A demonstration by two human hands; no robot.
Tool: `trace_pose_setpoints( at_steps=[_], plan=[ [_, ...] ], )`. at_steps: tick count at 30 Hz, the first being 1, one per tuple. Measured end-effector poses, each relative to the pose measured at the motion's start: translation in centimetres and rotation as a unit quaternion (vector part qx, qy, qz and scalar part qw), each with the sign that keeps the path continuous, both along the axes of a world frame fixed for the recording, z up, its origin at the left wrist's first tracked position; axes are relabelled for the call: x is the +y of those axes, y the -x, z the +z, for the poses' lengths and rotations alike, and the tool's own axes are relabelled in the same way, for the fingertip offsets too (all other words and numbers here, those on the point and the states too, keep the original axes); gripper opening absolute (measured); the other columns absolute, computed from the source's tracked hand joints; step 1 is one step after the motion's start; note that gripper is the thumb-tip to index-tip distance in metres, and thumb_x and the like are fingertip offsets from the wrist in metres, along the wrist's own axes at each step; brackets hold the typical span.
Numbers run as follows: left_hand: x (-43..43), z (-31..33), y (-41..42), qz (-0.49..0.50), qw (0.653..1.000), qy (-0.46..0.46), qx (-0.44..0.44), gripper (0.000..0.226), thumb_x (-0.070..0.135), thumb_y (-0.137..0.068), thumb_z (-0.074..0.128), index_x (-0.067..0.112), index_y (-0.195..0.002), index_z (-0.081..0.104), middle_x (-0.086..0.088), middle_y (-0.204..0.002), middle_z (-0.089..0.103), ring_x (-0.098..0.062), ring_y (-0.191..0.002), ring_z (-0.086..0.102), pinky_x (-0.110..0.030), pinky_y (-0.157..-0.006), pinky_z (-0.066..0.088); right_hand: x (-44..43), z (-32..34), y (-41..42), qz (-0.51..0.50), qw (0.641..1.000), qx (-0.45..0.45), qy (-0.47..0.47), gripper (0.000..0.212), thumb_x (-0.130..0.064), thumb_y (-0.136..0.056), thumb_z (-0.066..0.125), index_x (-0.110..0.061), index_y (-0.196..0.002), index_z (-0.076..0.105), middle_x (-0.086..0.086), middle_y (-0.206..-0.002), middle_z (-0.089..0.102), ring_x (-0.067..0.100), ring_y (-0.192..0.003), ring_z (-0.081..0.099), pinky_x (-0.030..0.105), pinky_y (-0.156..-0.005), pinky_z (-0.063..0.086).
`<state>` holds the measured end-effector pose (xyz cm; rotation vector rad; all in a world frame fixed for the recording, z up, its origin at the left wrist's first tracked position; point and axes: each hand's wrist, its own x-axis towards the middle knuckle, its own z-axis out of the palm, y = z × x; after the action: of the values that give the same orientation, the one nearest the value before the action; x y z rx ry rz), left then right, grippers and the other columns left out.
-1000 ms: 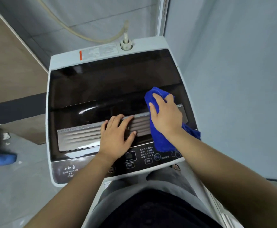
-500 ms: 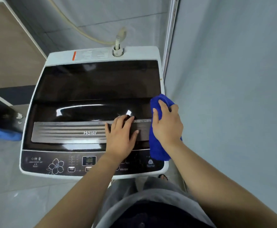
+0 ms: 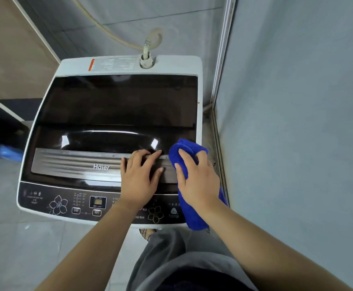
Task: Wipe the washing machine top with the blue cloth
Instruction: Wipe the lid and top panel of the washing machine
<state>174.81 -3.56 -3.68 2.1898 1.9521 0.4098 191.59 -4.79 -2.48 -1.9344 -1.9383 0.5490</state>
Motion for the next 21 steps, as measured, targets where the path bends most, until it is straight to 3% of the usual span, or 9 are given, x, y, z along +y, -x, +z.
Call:
trace_pose_setpoints(
  at_steps=[7,12,17,21],
  plan=[
    [0.0,0.3,0.0,-0.002,1.000,0.004,-0.006,0.049,0.051,-0.087,0.037,0.031,-0.129,0.052,-0.002,-0.122,0.050,-0.021,-0.122,0.040,-0.053,-0.107,0.021,5.5,1.1,-0.7,0.004,1.000,-0.013,-0.016,0.045,-0.042,-0.095,0.036,-0.026,-0.137,0.040,0.007,-0.123,0.043,0.021,-0.090,0.052,0.027,-0.054,0.036],
    [-0.1,0.4,0.1,-0.007,1.000,0.015,-0.014,0.050,0.050,-0.086,0.039,0.028,-0.128,0.053,-0.001,-0.124,0.051,-0.023,-0.127,0.039,-0.056,-0.107,0.023,2.5,0.4,-0.7,0.053,0.997,-0.033,-0.049,0.041,-0.040,-0.094,0.040,-0.023,-0.131,0.047,0.007,-0.115,0.050,0.019,-0.084,0.053,0.025,-0.048,0.040],
    [-0.4,0.4,1.7,-0.016,0.997,-0.009,-0.072,0.041,0.029,-0.081,0.057,0.025,-0.122,0.056,-0.002,-0.130,0.053,-0.025,-0.127,0.042,-0.055,-0.098,0.034,-1.8,-0.2,0.1,0.112,0.992,-0.052,-0.037,0.041,-0.043,-0.091,0.037,-0.027,-0.126,0.050,0.005,-0.106,0.054,0.018,-0.079,0.055,0.025,-0.049,0.047],
    [-2.9,0.5,4.6,0.025,0.996,-0.022,-0.083,0.044,0.025,-0.081,0.062,0.025,-0.124,0.054,-0.002,-0.133,0.051,-0.023,-0.125,0.044,-0.057,-0.096,0.036,-2.5,-0.6,1.9,0.201,0.974,-0.091,-0.049,0.041,-0.044,-0.091,0.032,-0.029,-0.126,0.048,0.004,-0.102,0.056,0.019,-0.076,0.056,0.028,-0.050,0.050]
  ],
)
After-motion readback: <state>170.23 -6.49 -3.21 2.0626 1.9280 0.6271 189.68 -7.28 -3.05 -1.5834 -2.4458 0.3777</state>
